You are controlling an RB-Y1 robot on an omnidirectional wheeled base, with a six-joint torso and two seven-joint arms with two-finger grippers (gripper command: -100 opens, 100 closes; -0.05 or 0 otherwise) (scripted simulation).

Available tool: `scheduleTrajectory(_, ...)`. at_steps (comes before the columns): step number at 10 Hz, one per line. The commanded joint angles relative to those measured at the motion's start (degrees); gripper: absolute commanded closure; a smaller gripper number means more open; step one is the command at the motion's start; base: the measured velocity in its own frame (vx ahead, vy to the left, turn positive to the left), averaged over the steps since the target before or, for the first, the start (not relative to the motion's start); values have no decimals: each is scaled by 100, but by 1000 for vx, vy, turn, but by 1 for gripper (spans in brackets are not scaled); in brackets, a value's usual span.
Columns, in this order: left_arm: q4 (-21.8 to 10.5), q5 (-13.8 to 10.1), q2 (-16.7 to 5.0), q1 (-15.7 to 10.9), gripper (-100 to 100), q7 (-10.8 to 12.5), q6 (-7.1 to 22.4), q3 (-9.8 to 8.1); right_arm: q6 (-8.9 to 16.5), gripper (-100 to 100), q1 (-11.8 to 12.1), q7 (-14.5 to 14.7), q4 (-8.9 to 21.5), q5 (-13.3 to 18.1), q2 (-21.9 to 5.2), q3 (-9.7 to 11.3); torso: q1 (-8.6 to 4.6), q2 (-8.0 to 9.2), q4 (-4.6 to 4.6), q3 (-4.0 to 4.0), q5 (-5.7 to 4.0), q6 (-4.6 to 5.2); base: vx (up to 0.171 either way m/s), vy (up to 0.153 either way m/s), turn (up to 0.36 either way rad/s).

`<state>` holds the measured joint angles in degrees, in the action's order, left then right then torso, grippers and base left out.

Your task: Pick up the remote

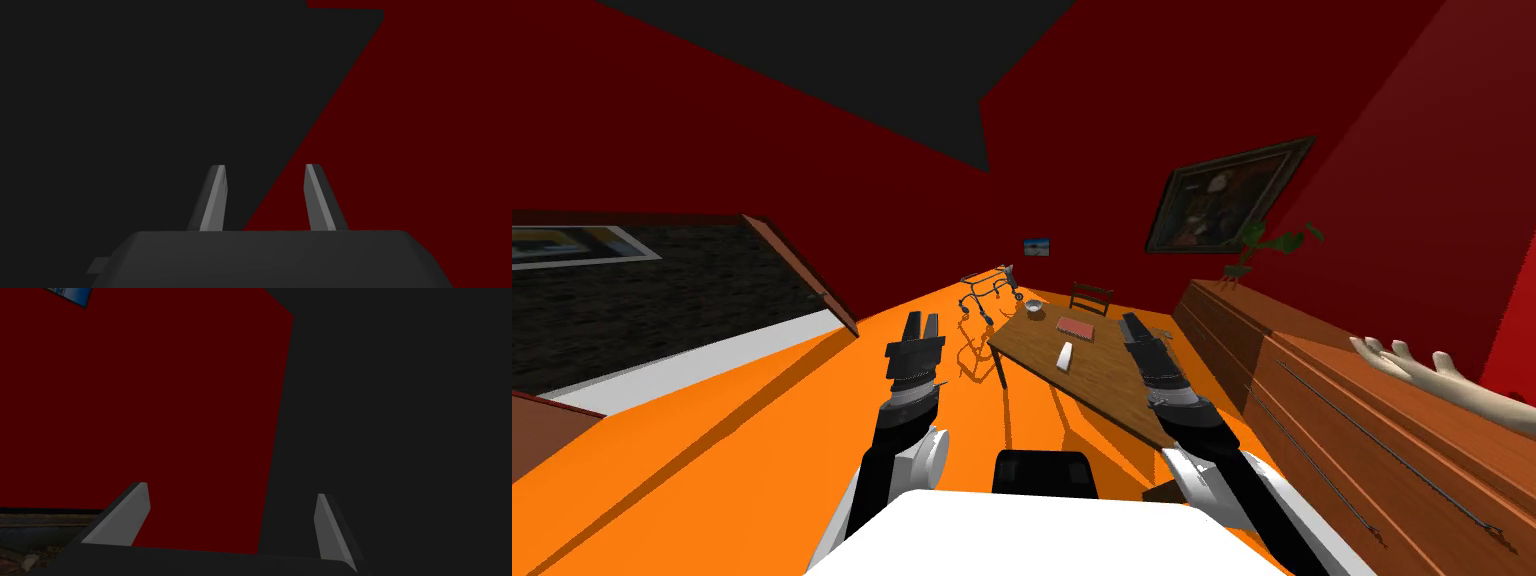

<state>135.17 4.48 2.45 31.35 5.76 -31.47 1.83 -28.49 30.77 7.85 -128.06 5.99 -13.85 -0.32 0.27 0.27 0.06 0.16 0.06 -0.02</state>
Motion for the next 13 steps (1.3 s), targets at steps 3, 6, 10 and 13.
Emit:
scheduleTrajectory(3,0,0,0,0,0,0,0,0,-184,-100,137,199,441,359,-541,71,-12,-13,-3,-7,-3,-1,-35,58,250)
scheduleTrajectory(6,0,0,0,0,0,0,0,0,-394,-100,346,458,1017,840,-1114,162,-4,-9,-2,-5,-1,0,-40,83,454)
scheduleTrajectory(10,0,0,-1,1,0,0,0,-1,-514,-100,486,659,1449,1292,-1582,242,-10,-12,-2,-7,-1,2,-19,59,250)
scheduleTrajectory(13,0,0,-1,2,0,0,0,-2,-607,-100,615,880,1863,1755,-1969,337,-27,-17,-3,-10,-5,7,1,33,274)
